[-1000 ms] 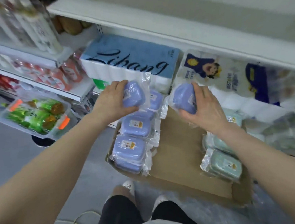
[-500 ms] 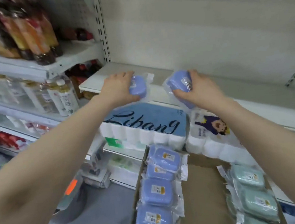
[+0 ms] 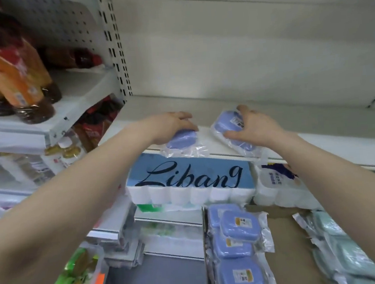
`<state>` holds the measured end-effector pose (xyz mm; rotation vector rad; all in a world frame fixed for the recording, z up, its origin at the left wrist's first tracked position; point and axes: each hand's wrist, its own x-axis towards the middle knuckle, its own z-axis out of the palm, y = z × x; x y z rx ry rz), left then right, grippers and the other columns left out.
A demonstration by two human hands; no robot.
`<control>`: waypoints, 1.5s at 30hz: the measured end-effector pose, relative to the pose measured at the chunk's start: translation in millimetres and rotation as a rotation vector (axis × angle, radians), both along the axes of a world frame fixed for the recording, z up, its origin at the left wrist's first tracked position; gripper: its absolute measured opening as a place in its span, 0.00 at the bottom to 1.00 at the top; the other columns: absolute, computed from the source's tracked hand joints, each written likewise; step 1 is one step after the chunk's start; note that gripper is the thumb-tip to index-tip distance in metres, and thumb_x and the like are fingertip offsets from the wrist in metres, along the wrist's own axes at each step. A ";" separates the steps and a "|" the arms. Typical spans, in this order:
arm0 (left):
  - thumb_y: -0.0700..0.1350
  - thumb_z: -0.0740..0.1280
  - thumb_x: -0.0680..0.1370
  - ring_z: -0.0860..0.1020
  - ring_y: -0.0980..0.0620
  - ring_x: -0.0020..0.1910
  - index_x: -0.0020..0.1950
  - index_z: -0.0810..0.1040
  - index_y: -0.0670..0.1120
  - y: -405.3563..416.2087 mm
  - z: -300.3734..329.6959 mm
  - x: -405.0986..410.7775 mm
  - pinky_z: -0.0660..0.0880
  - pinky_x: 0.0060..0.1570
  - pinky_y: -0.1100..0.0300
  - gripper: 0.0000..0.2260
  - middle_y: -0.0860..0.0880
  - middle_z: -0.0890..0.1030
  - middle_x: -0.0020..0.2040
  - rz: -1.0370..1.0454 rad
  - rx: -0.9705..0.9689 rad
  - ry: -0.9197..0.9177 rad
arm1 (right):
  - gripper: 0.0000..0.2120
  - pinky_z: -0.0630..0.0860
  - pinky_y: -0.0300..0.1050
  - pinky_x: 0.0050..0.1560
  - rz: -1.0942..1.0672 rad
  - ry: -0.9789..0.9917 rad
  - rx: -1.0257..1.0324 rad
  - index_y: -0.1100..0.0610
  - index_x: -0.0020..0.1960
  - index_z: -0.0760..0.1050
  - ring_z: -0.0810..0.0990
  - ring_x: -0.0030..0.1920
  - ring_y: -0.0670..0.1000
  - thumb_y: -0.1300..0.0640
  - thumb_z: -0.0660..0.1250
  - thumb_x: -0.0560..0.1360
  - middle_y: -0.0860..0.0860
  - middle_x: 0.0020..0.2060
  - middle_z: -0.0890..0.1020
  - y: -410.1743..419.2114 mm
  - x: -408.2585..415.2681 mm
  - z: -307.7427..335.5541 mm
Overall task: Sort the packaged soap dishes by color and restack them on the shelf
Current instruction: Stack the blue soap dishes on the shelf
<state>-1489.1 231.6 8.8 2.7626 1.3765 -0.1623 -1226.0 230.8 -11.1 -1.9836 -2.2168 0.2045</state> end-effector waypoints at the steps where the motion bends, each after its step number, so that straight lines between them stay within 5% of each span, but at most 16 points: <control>1: 0.35 0.57 0.81 0.61 0.47 0.74 0.72 0.69 0.54 0.7 4.3 -5.4 0.61 0.71 0.54 0.23 0.50 0.56 0.79 0.039 -0.054 -0.087 | 0.41 0.73 0.49 0.51 0.004 -0.008 -0.025 0.55 0.75 0.58 0.76 0.59 0.60 0.37 0.70 0.71 0.57 0.65 0.75 2.2 -3.3 -0.5; 5: 0.48 0.60 0.80 0.66 0.44 0.71 0.69 0.72 0.49 11.3 0.5 -14.5 0.64 0.68 0.53 0.17 0.44 0.64 0.74 0.327 -0.020 -0.341 | 0.43 0.74 0.52 0.58 0.015 -0.030 -0.122 0.55 0.76 0.57 0.75 0.61 0.60 0.36 0.70 0.70 0.57 0.66 0.74 8.9 -13.9 -1.4; 9: 0.74 0.55 0.72 0.70 0.39 0.64 0.74 0.63 0.46 15.0 -21.6 -1.1 0.67 0.60 0.50 0.41 0.39 0.68 0.68 0.541 0.005 -0.119 | 0.46 0.73 0.54 0.60 0.022 -0.199 -0.175 0.51 0.75 0.59 0.74 0.60 0.60 0.31 0.70 0.65 0.56 0.63 0.73 15.6 -19.9 1.1; 16: 0.55 0.67 0.72 0.72 0.38 0.59 0.73 0.61 0.46 55.6 -15.7 -23.2 0.70 0.51 0.52 0.32 0.40 0.69 0.63 0.453 -0.067 -0.097 | 0.41 0.73 0.52 0.55 0.042 -0.237 -0.105 0.50 0.70 0.64 0.75 0.53 0.56 0.35 0.74 0.63 0.51 0.56 0.75 42.7 -33.4 10.0; 21: 0.59 0.64 0.73 0.72 0.39 0.60 0.72 0.61 0.51 86.7 -19.3 -58.6 0.72 0.58 0.48 0.30 0.43 0.73 0.60 0.496 -0.011 -0.044 | 0.38 0.72 0.49 0.51 0.035 -0.168 0.038 0.51 0.65 0.67 0.76 0.53 0.57 0.36 0.74 0.61 0.49 0.54 0.78 72.4 -51.1 7.1; 24: 0.60 0.61 0.75 0.70 0.40 0.64 0.70 0.61 0.56 109.7 -21.7 -75.0 0.68 0.62 0.43 0.25 0.48 0.70 0.67 0.438 0.010 -0.101 | 0.37 0.69 0.50 0.51 0.062 -0.182 0.064 0.48 0.66 0.66 0.76 0.55 0.57 0.37 0.74 0.62 0.49 0.55 0.77 91.0 -65.8 7.3; 30: 0.40 0.63 0.75 0.61 0.46 0.71 0.74 0.59 0.56 141.0 -27.7 -81.5 0.60 0.67 0.46 0.30 0.52 0.64 0.73 0.376 0.048 -0.123 | 0.41 0.67 0.52 0.54 0.149 -0.118 0.059 0.47 0.72 0.61 0.74 0.60 0.58 0.41 0.75 0.64 0.48 0.61 0.77 130.4 -99.1 7.4; 39: 0.60 0.57 0.78 0.51 0.46 0.77 0.77 0.54 0.57 158.5 -56.9 -93.0 0.54 0.72 0.43 0.28 0.52 0.56 0.77 0.327 0.156 -0.146 | 0.29 0.68 0.51 0.56 0.272 -0.033 0.084 0.53 0.66 0.68 0.73 0.61 0.59 0.52 0.75 0.69 0.52 0.62 0.76 164.0 -124.0 -16.2; 45: 0.59 0.55 0.80 0.51 0.45 0.77 0.77 0.55 0.55 156.7 -58.7 -93.7 0.51 0.73 0.42 0.26 0.51 0.56 0.78 0.292 0.222 -0.124 | 0.27 0.64 0.54 0.63 0.305 -0.153 0.175 0.52 0.70 0.66 0.68 0.66 0.57 0.50 0.68 0.74 0.52 0.65 0.72 159.5 -122.9 -29.8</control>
